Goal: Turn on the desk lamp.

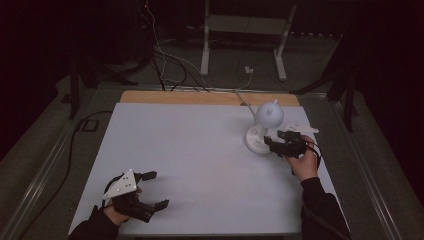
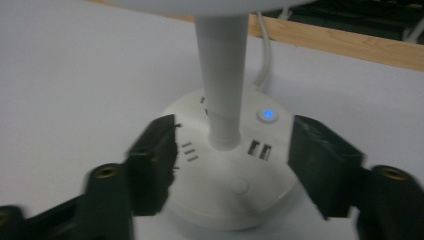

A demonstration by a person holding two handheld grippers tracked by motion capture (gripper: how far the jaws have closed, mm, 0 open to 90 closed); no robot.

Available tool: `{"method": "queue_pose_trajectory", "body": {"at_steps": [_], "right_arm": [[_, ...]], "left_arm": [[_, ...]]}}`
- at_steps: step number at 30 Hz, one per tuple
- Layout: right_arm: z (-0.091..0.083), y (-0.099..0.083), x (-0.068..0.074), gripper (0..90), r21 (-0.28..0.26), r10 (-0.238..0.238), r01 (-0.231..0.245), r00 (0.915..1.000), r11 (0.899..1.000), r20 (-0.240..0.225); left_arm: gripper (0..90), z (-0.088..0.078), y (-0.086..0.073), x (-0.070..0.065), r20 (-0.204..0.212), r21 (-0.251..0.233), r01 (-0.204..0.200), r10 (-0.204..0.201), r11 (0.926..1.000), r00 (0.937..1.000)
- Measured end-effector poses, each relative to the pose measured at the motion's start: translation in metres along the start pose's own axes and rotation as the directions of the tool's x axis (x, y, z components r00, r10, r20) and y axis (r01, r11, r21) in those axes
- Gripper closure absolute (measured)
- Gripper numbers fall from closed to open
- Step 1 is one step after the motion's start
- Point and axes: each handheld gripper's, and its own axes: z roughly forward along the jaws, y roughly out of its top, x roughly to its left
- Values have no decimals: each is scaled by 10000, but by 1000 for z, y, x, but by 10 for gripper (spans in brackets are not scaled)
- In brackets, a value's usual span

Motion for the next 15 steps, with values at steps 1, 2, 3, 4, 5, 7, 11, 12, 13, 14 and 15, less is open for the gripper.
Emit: {"method": "queue_pose_trajectory", "body": {"at_steps": [1,2,3,4,5,7,11,12,13,14,15], "right_arm": [[1,0,0,456,140,-5,5,10000,9999,20],[2,0,-1,494,270,-64,63,10000,9996,44],[2,0,-1,494,270,-64,63,10000,9996,44],[2,-1,-1,542,322,-143,141,9999,9994,72],[3,-1,-1,595,396,-163,158,9998,9991,119],[3,-2,-4,759,444,-227,208,9988,9988,431],[1,-3,-5,893,302,-294,270,9961,9992,832],[1,-3,-5,900,278,-211,186,9953,9994,945],[2,-4,-5,900,268,-115,92,9960,9996,884],[2,-4,-5,900,301,-66,39,9957,9995,922],[4,-5,-5,900,368,-14,-19,9961,9993,885]], "left_arm": [[3,0,0,0,1,37,25,-25,10000,10000],[3,0,0,0,-15,60,27,-27,10000,10000],[3,0,0,0,-25,59,32,-32,10000,10000],[3,0,0,0,-32,52,26,-26,10000,10000],[3,0,0,0,-19,21,12,-11,10000,10000],[3,0,0,0,-16,5,31,-31,10000,10000],[3,0,0,0,-5,24,-8,8,10000,10000],[3,0,0,0,-10,26,-17,17,10000,10000],[3,0,0,0,-16,34,-30,30,10000,10000],[3,0,0,0,-16,34,-30,30,10000,10000],[3,0,0,0,-6,47,-18,18,10000,10000]]}}
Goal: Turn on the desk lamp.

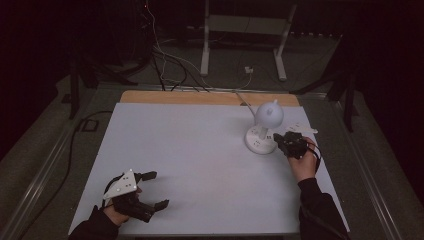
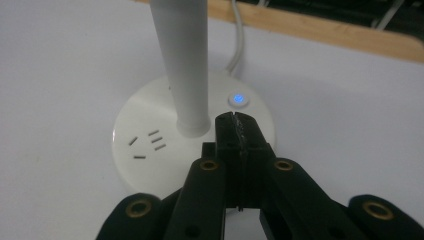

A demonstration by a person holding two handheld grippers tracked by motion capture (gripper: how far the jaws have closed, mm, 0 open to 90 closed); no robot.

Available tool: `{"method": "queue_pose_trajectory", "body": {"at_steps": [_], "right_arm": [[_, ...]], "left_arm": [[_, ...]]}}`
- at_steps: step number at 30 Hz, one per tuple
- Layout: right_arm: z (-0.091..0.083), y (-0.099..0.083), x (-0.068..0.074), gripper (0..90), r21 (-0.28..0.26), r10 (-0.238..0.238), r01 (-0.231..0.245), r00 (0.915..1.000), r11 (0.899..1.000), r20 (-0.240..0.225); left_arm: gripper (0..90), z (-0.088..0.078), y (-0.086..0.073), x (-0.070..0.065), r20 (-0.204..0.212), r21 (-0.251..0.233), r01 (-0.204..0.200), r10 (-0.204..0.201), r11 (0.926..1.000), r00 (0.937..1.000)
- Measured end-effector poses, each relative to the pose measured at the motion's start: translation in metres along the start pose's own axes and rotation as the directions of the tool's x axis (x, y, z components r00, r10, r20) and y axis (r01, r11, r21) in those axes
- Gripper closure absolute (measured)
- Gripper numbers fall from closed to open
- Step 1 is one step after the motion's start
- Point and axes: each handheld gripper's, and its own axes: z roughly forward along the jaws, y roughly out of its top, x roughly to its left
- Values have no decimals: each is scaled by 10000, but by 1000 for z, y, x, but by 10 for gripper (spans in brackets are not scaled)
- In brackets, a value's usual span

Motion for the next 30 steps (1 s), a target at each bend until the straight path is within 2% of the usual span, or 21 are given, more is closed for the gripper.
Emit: {"method": "queue_pose_trajectory", "body": {"at_steps": [6,12,13,30], "right_arm": [[6,-4,1,900,230,70,-67,9999,9997,-109],[11,-7,7,900,352,-150,155,9998,9993,-135],[12,-7,10,900,336,-335,336,9994,9989,-35],[17,-11,13,900,434,-602,597,9981,9973,90]], "left_arm": [[3,0,0,0,5,-30,13,-13,10000,10000],[3,0,0,0,12,-5,11,-11,10000,10000],[3,0,0,0,14,-37,9,-9,10000,10000],[3,0,0,-1,26,-15,-16,16,10000,10000]]}}
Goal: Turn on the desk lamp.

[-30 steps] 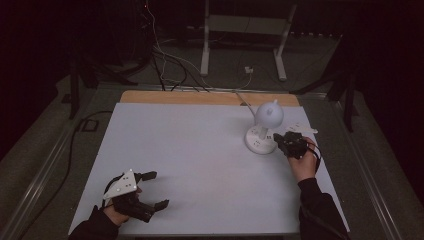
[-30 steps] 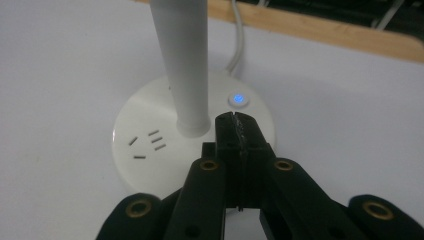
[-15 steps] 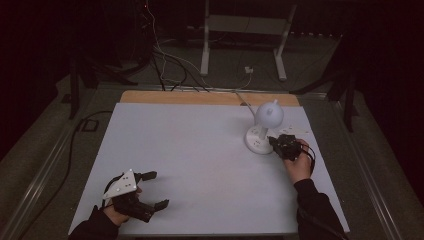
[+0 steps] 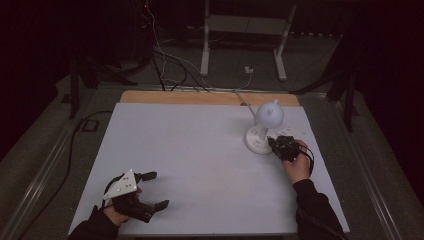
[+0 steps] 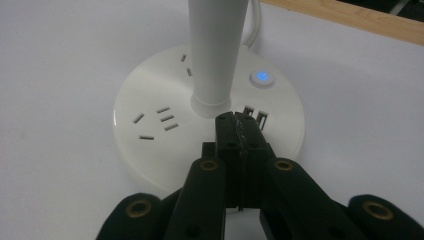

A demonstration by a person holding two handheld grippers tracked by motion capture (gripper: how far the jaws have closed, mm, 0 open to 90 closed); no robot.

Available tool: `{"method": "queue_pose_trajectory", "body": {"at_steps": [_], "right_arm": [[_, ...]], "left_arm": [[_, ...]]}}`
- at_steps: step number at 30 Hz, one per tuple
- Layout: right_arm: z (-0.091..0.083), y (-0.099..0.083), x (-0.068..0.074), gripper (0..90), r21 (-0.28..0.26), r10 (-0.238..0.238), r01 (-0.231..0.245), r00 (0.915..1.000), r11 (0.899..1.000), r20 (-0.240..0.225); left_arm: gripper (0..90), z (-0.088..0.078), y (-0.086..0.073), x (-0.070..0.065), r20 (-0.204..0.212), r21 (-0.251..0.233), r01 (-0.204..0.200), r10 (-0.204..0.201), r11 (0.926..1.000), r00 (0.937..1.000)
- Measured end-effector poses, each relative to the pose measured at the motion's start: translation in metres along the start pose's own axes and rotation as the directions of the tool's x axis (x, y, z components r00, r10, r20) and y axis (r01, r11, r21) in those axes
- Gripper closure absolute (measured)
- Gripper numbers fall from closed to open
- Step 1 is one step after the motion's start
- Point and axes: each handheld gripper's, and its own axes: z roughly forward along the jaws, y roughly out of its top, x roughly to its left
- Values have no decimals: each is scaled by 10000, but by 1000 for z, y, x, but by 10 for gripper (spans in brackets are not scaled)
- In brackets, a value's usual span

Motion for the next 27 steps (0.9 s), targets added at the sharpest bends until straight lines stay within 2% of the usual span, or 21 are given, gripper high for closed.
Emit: {"method": "queue_pose_trajectory", "body": {"at_steps": [21,23,27], "right_arm": [[2,-2,1,900,-162,0,1,10000,9999,96],[0,-2,0,840,-276,72,-73,10000,9996,-11],[-10,0,-3,813,-613,291,-301,9994,9977,-180]], "left_arm": [[3,0,0,0,-5,34,-20,20,10000,10000],[3,-1,0,0,0,-4,10,-10,10000,10000],[3,0,0,0,6,16,16,-16,10000,10000]]}}
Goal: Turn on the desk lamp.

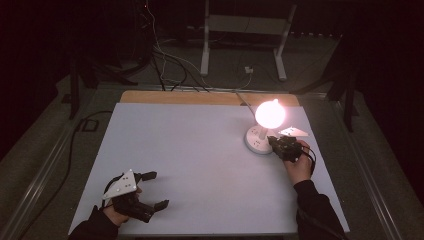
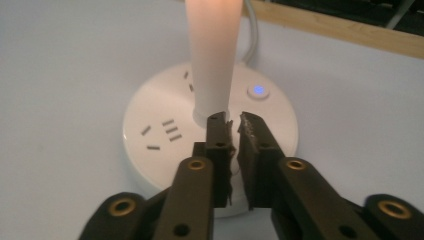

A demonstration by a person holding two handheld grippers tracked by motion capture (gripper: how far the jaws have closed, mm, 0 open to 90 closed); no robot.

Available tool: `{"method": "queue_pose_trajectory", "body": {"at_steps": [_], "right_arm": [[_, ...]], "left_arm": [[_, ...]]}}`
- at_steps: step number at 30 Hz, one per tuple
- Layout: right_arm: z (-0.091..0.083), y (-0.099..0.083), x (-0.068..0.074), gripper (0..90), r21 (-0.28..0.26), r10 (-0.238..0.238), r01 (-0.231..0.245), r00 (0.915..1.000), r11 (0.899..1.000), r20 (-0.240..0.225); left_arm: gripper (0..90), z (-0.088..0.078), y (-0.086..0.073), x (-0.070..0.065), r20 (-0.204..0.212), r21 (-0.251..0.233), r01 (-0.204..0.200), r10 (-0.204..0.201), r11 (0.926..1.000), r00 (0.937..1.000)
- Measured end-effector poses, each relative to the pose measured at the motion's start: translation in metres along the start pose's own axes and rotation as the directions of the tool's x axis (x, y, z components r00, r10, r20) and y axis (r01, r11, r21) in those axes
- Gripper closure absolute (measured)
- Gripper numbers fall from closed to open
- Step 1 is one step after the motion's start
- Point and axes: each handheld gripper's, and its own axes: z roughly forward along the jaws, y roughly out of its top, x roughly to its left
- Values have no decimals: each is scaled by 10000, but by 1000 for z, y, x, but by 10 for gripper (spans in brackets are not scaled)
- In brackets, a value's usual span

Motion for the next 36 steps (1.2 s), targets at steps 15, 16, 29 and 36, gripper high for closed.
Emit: {"method": "queue_pose_trajectory", "body": {"at_steps": [15,16,29,36], "right_arm": [[-16,5,10,327,-449,-324,272,9924,9986,-1188],[-15,6,11,269,-295,-293,259,9924,9992,-1196],[-26,9,11,14,-427,-298,199,9692,9989,-2444],[-35,7,15,0,-885,-681,466,9638,9950,-2576]], "left_arm": [[3,-1,1,0,19,-58,-2,2,10000,10000],[3,-1,0,0,5,-54,0,0,10000,10000],[3,-1,0,0,-5,-48,-5,5,10000,10000],[3,-2,1,0,0,-61,0,0,10000,10000]]}}
